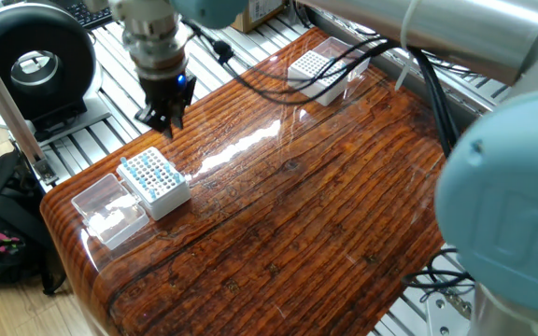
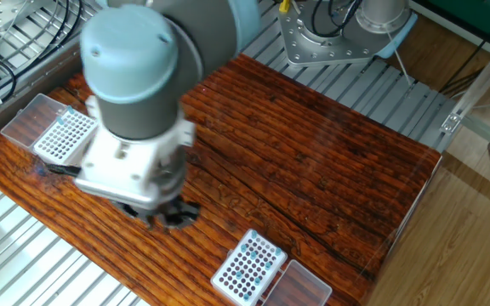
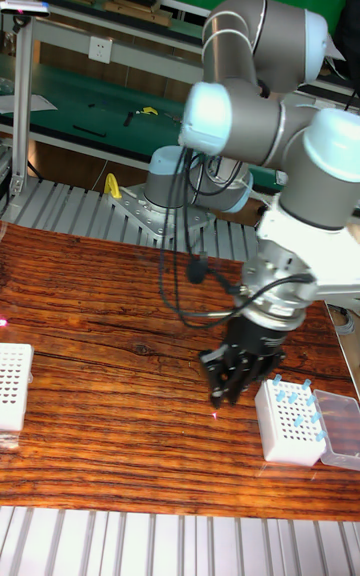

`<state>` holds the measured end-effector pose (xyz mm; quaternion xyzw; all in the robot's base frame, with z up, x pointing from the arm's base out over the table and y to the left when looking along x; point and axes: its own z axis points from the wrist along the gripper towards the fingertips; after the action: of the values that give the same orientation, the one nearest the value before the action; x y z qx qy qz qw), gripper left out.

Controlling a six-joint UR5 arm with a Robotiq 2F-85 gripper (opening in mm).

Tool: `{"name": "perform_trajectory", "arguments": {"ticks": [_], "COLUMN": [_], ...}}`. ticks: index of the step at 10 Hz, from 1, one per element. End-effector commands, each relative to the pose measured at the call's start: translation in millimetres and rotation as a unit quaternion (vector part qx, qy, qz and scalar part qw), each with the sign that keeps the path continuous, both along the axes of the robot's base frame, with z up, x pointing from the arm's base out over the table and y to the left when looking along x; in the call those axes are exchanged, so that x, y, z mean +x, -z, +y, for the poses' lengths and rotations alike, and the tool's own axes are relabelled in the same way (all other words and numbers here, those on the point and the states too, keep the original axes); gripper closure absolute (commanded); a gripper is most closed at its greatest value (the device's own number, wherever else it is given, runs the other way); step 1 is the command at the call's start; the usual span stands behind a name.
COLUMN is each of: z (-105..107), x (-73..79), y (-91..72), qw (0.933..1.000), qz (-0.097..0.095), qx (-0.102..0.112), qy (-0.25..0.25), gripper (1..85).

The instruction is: Transfer all medium pipette tips from one holder to another

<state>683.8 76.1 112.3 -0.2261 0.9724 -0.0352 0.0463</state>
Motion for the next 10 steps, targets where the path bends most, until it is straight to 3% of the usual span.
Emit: {"name": "perform_trajectory", "arguments": {"ticks": [1,2,3,4,5,6,7,8,9,10], "z": [-38,-44,-26,-15,-11,-7,0,7,-3,0], "x": [6.8,6.8,-4.3,-8.1,-7.2,-6.2,-5.9,1.4,3.9,-1.0], "y": [0.8,0.4,2.4,2.7,2.5,2.2,1.8,0.6,1.1,2.9], "qw": [0.9991,0.9989,0.9996,0.9991,0.998,0.9931,0.985,0.9757,0.9723,0.9685], "qz": [-0.004,-0.004,0.016,0.022,0.02,0.019,0.02,0.009,0.001,0.008], "qx": [-0.015,-0.025,0.012,0.035,0.045,0.059,0.076,0.095,0.08,0.085], "qy": [-0.041,-0.04,-0.023,0.003,0.04,0.099,0.154,0.197,0.219,0.234], "gripper": [57.0,58.0,55.0,54.7,54.7,55.3,55.3,54.7,54.3,54.7]}}
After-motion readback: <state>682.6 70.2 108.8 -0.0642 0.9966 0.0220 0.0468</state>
